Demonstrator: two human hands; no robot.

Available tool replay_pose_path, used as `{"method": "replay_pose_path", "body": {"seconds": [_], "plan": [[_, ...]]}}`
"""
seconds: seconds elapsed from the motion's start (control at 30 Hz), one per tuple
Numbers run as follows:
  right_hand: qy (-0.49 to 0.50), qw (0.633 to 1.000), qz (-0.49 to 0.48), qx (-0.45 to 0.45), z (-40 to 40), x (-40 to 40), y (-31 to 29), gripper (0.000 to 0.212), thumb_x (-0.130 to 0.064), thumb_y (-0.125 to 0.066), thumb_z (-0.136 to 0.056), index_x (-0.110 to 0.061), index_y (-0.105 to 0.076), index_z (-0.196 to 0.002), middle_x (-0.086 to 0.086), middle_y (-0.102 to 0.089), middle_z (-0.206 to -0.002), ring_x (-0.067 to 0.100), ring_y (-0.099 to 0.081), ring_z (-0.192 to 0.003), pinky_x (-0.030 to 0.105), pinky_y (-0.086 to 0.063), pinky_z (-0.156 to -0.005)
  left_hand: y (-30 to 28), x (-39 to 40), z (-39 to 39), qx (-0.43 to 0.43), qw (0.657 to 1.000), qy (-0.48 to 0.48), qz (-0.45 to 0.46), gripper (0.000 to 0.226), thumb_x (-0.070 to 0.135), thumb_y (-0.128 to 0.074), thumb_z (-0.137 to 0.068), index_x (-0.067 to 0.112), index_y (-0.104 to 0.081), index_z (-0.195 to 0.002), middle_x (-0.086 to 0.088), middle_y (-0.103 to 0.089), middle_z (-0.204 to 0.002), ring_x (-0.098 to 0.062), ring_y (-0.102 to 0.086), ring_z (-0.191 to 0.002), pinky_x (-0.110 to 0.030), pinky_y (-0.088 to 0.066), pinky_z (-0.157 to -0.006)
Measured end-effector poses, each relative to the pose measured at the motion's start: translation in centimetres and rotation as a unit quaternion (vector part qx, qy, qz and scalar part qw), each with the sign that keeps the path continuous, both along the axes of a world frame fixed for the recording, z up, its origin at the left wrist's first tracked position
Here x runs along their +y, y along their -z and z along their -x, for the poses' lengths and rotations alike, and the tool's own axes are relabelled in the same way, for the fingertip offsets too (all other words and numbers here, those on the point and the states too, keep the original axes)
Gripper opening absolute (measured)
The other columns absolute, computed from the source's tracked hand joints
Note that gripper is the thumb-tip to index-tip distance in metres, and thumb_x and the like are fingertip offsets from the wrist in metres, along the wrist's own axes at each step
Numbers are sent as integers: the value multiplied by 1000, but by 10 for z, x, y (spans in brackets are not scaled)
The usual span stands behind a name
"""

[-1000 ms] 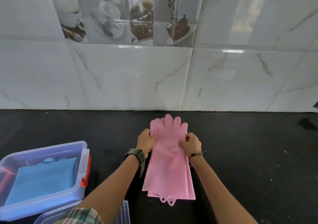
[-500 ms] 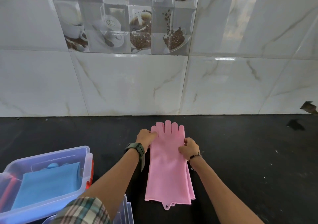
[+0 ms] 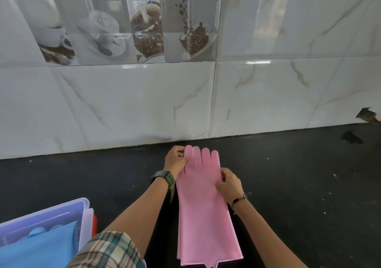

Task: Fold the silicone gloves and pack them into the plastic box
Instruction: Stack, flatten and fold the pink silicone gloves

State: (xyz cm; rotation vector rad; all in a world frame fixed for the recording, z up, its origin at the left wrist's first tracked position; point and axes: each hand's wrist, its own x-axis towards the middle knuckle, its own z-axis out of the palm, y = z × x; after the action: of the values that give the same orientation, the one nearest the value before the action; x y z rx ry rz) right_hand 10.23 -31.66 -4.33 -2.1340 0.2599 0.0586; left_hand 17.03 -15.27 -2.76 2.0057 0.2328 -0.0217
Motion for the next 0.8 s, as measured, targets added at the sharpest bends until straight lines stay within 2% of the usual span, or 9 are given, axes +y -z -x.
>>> {"method": "replay_pose_path", "body": {"seconds": [0.1,0.2,0.27,0.37,0.43,0.53,0.6,0.67,0.8], "plan": [[-1,1000,7,-15,1,4,0,48,9,-43,-79,-5,-51,-124,7,-59,-96,22,-53,-82,22,-44,-62,2,2,-1,-20,1000,10,-21,40,-5,-49,-88,10,-56,-124,-7,-63,-122,-11,-55,-99,-23,-45,-88],[27,996,25,-87,9,10,3,53,9,-44,-80,-5,-47,-131,14,-64,-108,28,-59,-89,31,-49,-76,0,1,-4,-50,999,10,-9,37,-2,-52,-89,12,-58,-122,-7,-64,-121,-10,-56,-97,-21,-45,-84],[40,993,44,-99,13,12,5,52,8,-45,-81,-4,-47,-131,15,-64,-110,31,-60,-93,31,-49,-78,2,-1,-4,-43,999,15,-25,37,-2,-51,-89,10,-56,-124,-9,-63,-123,-15,-59,-103,-21,-45,-87],[23,998,56,-8,5,9,-3,35,4,-47,-79,-2,-52,-114,12,-58,-94,27,-54,-81,30,-44,-69,2,-2,1,-19,996,22,-81,40,4,-51,-91,7,-49,-132,-11,-57,-132,-22,-55,-119,-23,-41,-94],[-2,993,109,52,1,5,-12,19,-4,-50,-80,-4,-46,-99,11,-52,-93,27,-50,-80,30,-40,-68,-7,-3,8,-42,994,18,-103,46,9,-52,-92,8,-43,-137,-12,-50,-138,-25,-48,-127,-30,-39,-104],[-36,985,148,85,14,0,-19,43,-12,-54,-81,-4,-40,-121,19,-58,-111,36,-60,-97,35,-49,-77,-23,-1,40,-69,990,-17,-124,47,9,-53,-91,6,-43,-136,-16,-51,-133,-29,-51,-122,-36,-42,-102],[-44,982,158,94,33,-3,-17,54,-14,-56,-81,-5,-34,-130,20,-60,-115,39,-61,-100,41,-52,-81,-24,1,78,-37,983,-14,-181,47,9,-54,-88,5,-42,-133,-17,-57,-121,-32,-56,-110,-37,-46,-88],[-44,983,153,96,52,-6,-15,53,-13,-56,-81,-7,-33,-129,19,-60,-107,39,-63,-92,42,-55,-76,-19,2,116,15,970,26,-243,46,9,-53,-86,4,-39,-129,-18,-58,-115,-35,-58,-104,-35,-43,-77],[-51,980,179,65,89,-6,-8,46,-4,-50,-80,-6,-36,-125,10,-53,-85,32,-57,-75,37,-50,-66,-9,-5,170,98,946,69,-301,32,3,-45,-88,-1,-40,-119,-22,-58,-118,-41,-58,-105,-41,-48,-82]]}}
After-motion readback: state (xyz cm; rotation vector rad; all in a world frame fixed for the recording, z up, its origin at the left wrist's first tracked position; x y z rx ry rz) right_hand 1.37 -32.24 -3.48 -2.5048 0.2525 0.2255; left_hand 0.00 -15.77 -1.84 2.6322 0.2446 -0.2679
